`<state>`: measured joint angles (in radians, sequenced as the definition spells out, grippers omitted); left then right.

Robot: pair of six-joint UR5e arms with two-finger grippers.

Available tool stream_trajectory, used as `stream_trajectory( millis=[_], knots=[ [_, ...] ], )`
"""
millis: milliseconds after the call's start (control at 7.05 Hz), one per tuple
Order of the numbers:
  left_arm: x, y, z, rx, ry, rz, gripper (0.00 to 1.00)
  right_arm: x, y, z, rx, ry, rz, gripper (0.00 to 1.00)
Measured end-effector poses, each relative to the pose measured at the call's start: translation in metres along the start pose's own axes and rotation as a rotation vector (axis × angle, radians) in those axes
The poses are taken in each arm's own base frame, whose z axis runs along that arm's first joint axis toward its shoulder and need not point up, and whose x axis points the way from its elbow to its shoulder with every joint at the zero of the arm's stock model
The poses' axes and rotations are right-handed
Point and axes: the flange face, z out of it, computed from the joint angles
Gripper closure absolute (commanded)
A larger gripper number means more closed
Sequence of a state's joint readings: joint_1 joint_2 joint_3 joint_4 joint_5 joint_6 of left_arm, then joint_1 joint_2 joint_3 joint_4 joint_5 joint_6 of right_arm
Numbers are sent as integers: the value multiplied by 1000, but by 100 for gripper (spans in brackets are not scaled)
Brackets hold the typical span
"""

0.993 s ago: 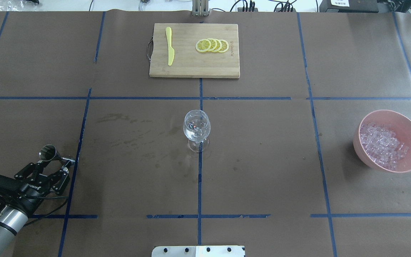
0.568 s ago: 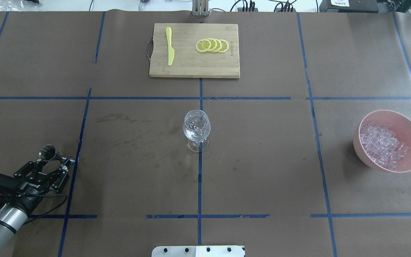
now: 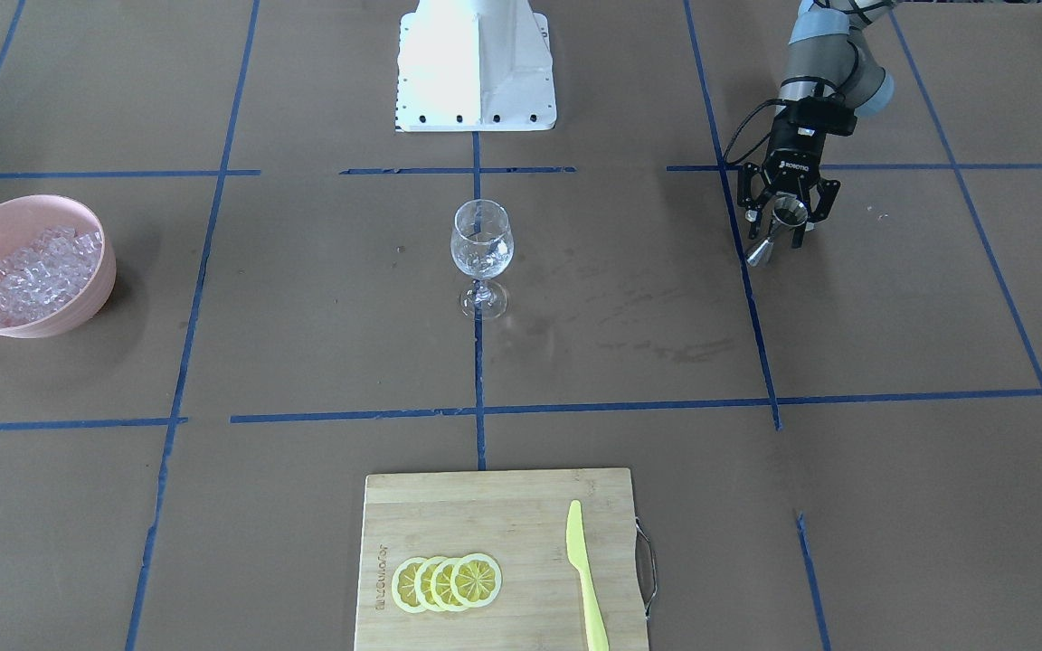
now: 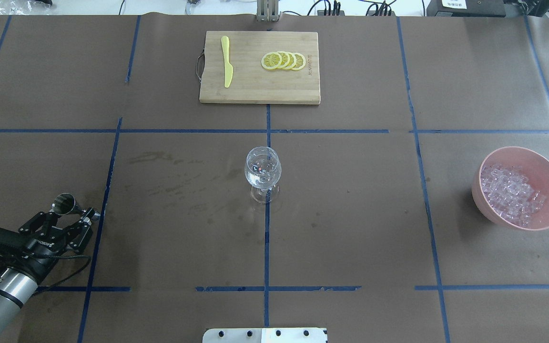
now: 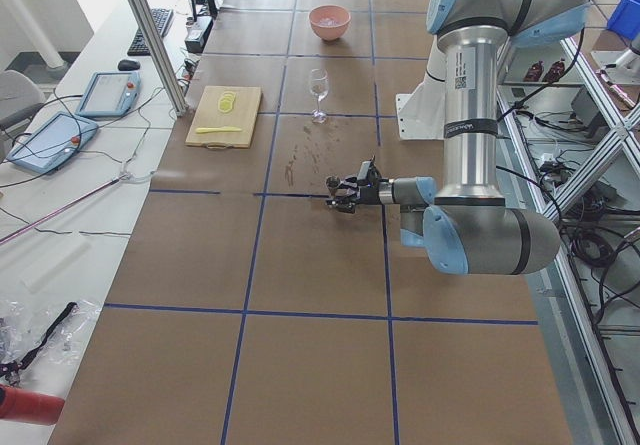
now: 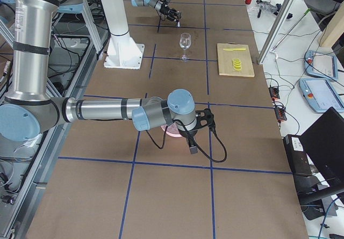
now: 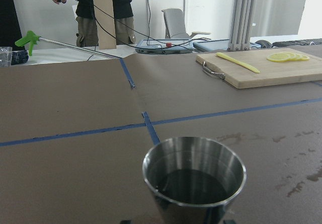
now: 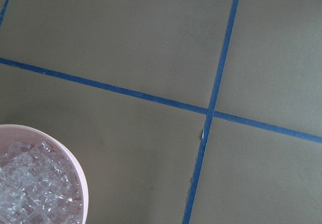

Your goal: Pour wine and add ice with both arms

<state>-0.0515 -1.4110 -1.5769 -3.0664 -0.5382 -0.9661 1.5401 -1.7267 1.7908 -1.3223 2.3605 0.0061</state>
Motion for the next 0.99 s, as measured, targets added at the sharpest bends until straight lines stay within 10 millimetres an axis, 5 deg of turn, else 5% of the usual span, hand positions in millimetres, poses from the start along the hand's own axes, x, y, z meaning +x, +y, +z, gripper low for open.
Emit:
stream_trajectory(
  millis=[426, 851, 993],
  knots=[
    [0, -1, 1, 2, 0, -2, 76, 1, -1, 1, -1, 1, 1, 0],
    [0, 0, 1, 1, -2, -1, 81, 1, -1, 1, -1, 0, 1, 0],
    [0, 0, 1, 2, -2, -1, 100, 1, -1, 1, -1, 0, 1, 0]
  ],
)
